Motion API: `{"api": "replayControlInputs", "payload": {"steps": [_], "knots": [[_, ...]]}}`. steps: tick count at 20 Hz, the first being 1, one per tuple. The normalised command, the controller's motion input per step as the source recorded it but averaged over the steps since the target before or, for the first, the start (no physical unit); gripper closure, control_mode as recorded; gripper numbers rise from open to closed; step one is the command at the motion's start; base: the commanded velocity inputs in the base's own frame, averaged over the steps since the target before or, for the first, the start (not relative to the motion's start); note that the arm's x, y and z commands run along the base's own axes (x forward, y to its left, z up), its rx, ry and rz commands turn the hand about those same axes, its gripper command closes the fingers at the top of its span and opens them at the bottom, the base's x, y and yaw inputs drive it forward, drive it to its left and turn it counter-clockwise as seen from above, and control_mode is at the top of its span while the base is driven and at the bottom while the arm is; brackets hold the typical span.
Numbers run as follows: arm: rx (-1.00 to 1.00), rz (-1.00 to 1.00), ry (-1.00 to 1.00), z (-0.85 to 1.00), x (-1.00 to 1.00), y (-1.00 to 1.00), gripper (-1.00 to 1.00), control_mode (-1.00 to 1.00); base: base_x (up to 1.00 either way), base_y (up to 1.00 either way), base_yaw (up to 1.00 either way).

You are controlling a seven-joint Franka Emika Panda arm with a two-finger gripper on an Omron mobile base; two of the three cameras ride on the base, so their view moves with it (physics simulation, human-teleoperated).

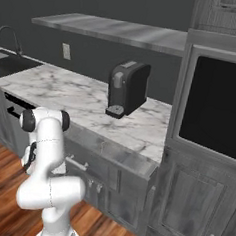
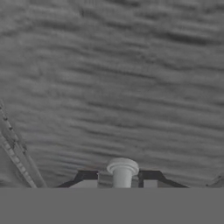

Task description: Take a straw from the drawer in front and place it inside the glass cup on the dining counter.

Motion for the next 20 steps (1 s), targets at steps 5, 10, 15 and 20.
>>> {"api": "replayControlInputs", "payload": {"steps": [5,10,15,20], "knots": [[0.01,-0.12,0.06,0.22,-1.0,0.17,1.0,-1.0,0.0,0.0,0.0],[0.0,-0.11,0.02,0.15,-1.0,0.21,1.0,-1.0,0.0,0.0,0.0],[0.0,-0.12,0.0,0.11,-1.0,0.23,1.0,-1.0,0.0,0.0,0.0],[0.0,-0.12,0.01,0.07,-0.93,0.26,-1.0,-1.0,0.0,0.0,0.0]]}}
